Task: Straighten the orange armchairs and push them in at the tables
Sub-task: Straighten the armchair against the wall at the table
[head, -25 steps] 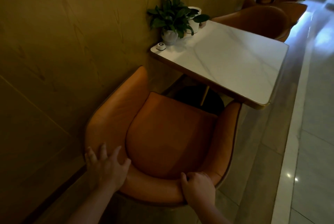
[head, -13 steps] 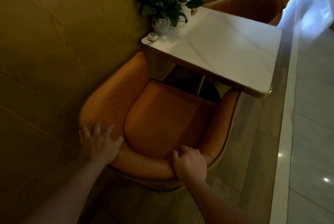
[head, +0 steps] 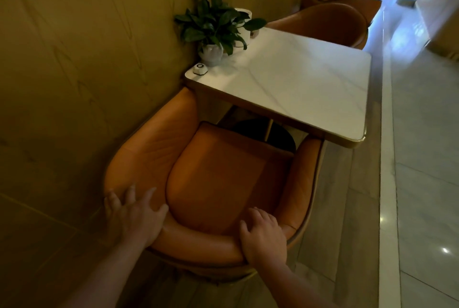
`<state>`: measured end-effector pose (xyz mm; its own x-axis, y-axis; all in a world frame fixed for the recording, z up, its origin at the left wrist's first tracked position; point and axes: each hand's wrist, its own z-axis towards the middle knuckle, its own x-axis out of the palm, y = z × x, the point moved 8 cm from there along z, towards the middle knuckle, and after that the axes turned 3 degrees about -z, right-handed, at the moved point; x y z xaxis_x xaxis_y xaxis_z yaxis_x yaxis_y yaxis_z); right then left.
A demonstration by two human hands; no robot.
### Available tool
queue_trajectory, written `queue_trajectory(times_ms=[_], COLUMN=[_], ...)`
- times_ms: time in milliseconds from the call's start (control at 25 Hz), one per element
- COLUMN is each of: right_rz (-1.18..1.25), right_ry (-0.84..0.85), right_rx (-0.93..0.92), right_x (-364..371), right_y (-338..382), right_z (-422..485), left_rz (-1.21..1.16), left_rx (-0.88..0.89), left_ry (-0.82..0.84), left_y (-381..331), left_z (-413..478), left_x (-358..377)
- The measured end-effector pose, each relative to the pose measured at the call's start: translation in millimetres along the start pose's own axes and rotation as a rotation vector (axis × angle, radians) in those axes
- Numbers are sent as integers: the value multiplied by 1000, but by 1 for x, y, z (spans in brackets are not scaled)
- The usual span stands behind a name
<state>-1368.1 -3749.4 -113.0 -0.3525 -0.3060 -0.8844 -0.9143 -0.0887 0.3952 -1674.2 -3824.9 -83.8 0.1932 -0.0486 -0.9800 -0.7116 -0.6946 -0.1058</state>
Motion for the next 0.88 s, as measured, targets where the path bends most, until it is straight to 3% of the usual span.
queue_trajectory(times_ms=[880], right_rz=[-17], right_ry=[20], right_rx=[13], right_x=[9], right_y=[35], right_z=[11], left_rz=[-24], left_rx=[94], left_ry=[-52], left_y=[14], left_z=[56], left_x=[-2])
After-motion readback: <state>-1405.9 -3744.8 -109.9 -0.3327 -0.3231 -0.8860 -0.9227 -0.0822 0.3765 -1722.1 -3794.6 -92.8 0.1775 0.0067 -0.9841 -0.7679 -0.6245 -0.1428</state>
